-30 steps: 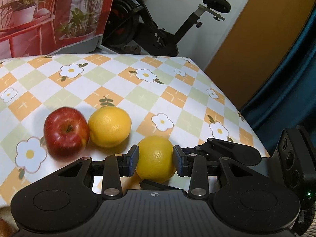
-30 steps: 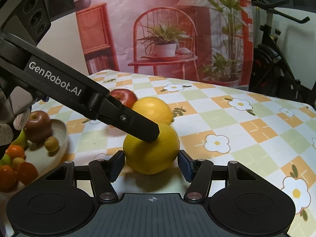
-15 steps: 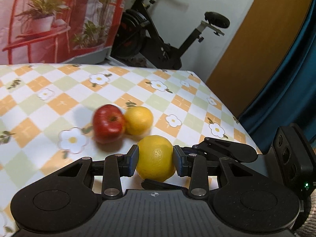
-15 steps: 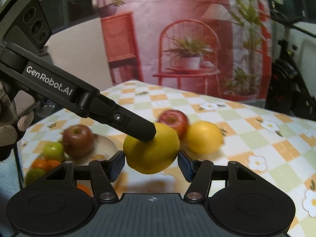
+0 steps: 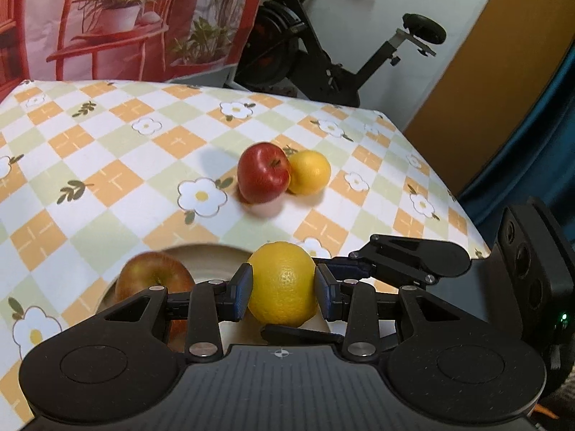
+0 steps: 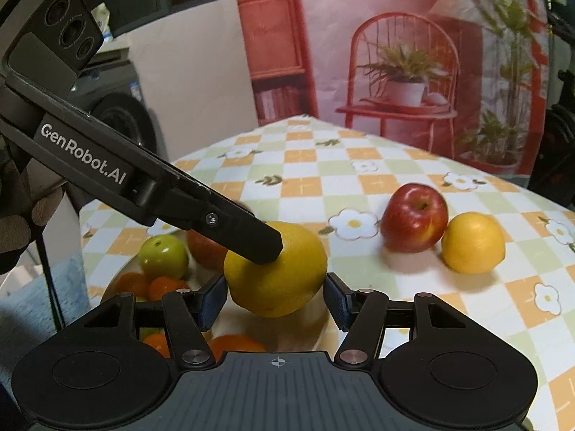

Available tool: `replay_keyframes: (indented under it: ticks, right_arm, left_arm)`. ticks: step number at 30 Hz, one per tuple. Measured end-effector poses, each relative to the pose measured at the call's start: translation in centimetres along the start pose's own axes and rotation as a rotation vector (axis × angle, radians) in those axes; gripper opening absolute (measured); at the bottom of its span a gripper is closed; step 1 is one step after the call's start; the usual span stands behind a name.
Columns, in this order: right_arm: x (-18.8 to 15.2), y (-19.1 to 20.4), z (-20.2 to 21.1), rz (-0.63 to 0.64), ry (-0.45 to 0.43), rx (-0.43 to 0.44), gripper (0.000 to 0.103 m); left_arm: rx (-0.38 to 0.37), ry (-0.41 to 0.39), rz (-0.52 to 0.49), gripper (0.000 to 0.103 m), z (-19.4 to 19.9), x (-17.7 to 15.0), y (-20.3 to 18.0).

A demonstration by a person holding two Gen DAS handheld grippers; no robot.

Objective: Organize fruits
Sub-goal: 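Carry the yellow orange into the plate and open both tools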

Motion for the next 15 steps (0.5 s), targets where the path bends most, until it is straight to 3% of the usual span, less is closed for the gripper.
replay_keyframes:
  ticks: [9, 15]
  right_arm:
    - [-1.1, 0.4, -0.7, 0.004, 0.078, 0.012, 0.055]
    - [-1.1, 1.8, -2.7, 0.012, 0.117, 0.052, 0.055]
  left_arm:
    - [-0.004, 0.032, 0.021, 0.040, -0.7, -1.6, 0.6]
    - [0.031, 0.044, 0.063, 0.040, 0.0, -2.4, 2.7]
Point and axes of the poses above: each gripper's, at about its wrist camera, not at the fingertips, and z roughly against the way its jaws point, y to its left, x to its top, the point moved 9 cm from there along -z, roughly the way its jaws point, and after that the axes turned 4 degrees about -z, right-handed, at the moved point
